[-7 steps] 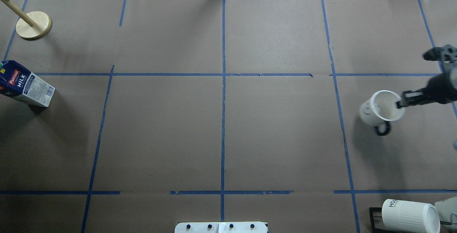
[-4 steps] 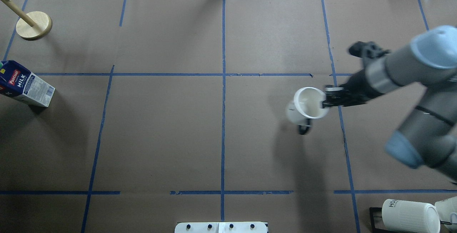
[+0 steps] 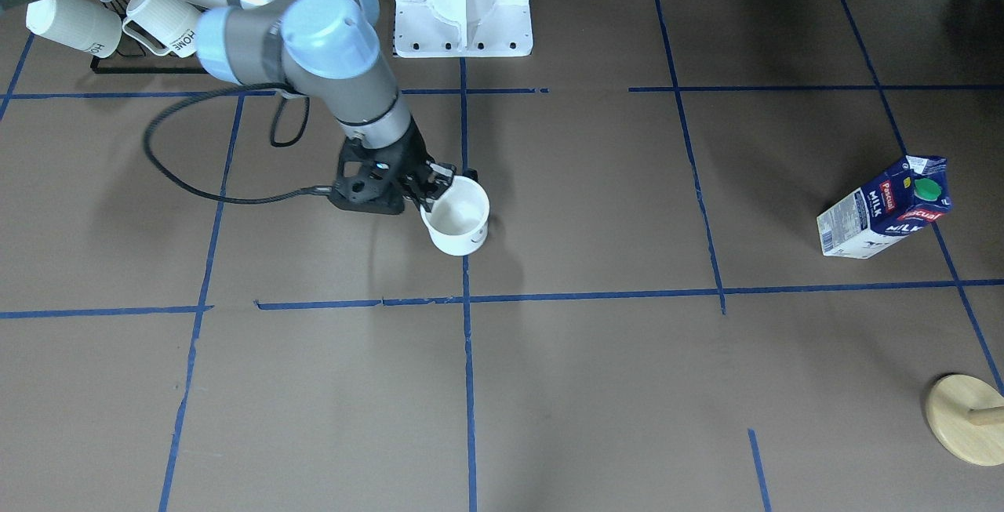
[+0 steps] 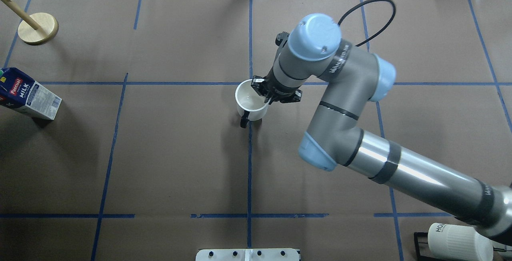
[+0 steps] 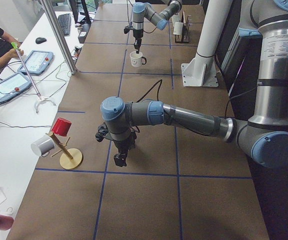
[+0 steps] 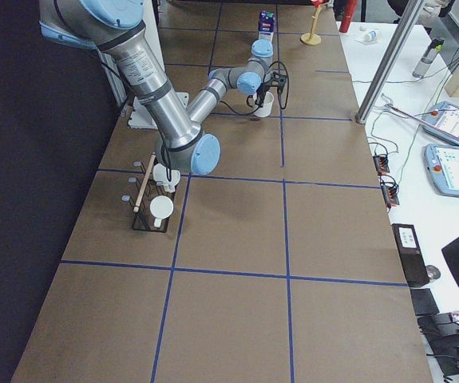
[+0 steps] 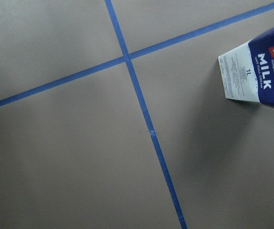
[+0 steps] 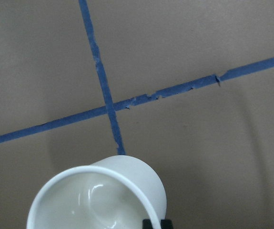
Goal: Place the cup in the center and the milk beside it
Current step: 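Carry the white mug with the right gripper to the table center, then release the mug and raise the right gripper back toward its side, then move the left gripper down onto the milk carton and grasp it, then carry the milk carton with the left gripper beside the white mug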
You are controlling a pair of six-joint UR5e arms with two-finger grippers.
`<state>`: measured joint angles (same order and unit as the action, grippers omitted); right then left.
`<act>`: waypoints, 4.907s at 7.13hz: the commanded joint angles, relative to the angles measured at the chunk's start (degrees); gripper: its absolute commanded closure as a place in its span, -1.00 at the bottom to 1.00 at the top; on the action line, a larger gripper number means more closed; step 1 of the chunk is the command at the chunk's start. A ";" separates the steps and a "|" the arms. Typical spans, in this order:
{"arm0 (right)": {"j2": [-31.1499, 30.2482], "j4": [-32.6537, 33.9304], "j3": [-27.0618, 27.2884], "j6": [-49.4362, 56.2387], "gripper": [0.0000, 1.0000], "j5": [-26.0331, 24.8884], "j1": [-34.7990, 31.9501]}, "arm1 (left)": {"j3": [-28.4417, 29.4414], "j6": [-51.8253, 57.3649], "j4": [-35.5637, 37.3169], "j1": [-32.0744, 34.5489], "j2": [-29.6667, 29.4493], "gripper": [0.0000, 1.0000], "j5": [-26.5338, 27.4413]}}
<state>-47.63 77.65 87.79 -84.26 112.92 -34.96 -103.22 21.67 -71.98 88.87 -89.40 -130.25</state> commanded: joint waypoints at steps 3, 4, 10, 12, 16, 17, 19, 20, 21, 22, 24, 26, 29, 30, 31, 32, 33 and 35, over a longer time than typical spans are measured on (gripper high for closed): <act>1.22 -2.86 -2.99 -2.32 -0.99 -2.36 1.91 | -2.93 -0.14 -0.09 -0.02 1.23 -1.00 -0.87; 1.05 -2.68 -1.24 -2.32 -1.00 -2.10 1.82 | -4.08 -0.40 0.00 -0.10 1.42 -1.00 -3.49; -36.76 5.32 27.42 34.39 -1.00 24.61 -28.99 | -15.86 -24.44 0.09 -8.50 0.98 -1.00 -5.90; -40.52 5.06 27.17 41.63 -1.00 25.42 -30.70 | -14.83 -28.35 -2.72 -13.17 0.72 -1.00 -5.54; -40.61 4.97 27.08 41.63 -1.00 25.15 -30.61 | -0.69 -33.10 -5.16 -17.07 -11.23 -1.00 -1.85; -40.61 4.97 27.08 41.63 -1.00 25.07 -30.52 | 0.90 -33.10 -6.23 -17.07 -11.32 -1.00 -1.85; -40.44 4.97 27.17 41.28 -1.00 25.07 -30.52 | 3.63 -33.10 -7.90 -17.07 -11.76 -1.00 -1.85; -40.44 4.97 27.25 41.19 -1.00 25.15 -30.52 | 3.73 -33.10 -8.17 -17.07 -11.68 -1.00 -1.85; -40.52 4.97 27.25 41.02 -1.00 25.15 -30.52 | 4.08 -33.10 -8.17 -17.07 -11.76 -1.00 -1.85; -40.52 4.97 27.34 41.01 -1.00 25.15 -30.52 | 5.21 -33.27 -9.04 -17.07 -11.76 -1.00 -1.85; -40.61 4.97 27.26 41.01 -1.00 25.07 -30.52 | 7.06 -33.27 -9.31 -17.15 -11.85 -1.00 -2.02; -40.61 4.97 27.17 41.01 -1.00 25.15 -30.52 | 7.07 -33.36 -9.14 -17.50 -11.76 -1.00 -2.46; -40.61 4.97 27.17 40.93 -1.00 25.15 -30.52 | 6.11 -33.80 -9.05 -18.82 -11.68 0.87 -2.55; -40.61 4.97 27.17 40.93 -1.00 25.15 -30.52 | 2.53 -35.02 -8.36 -18.74 -11.41 1.00 -2.55; -40.61 4.97 27.25 40.84 -1.00 25.33 -30.44 | -5.42 -41.38 -5.56 -18.82 -11.76 1.00 -2.90; -40.53 4.97 27.34 40.84 -1.00 25.41 -30.43 | -12.98 -53.63 -2.75 -21.17 -13.42 1.00 -4.82; -40.52 4.97 27.26 40.84 -1.00 25.42 -30.43 | -19.58 -65.32 -1.33 -26.77 -15.00 1.00 -4.66; -40.52 4.97 27.25 40.93 -1.00 25.42 -30.44 | -19.58 -90.62 -0.09 -44.21 -26.81 1.00 0.83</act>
<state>-88.16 82.62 115.06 -43.36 138.33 -65.42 -122.39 -53.71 -73.02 55.06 -109.30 -133.11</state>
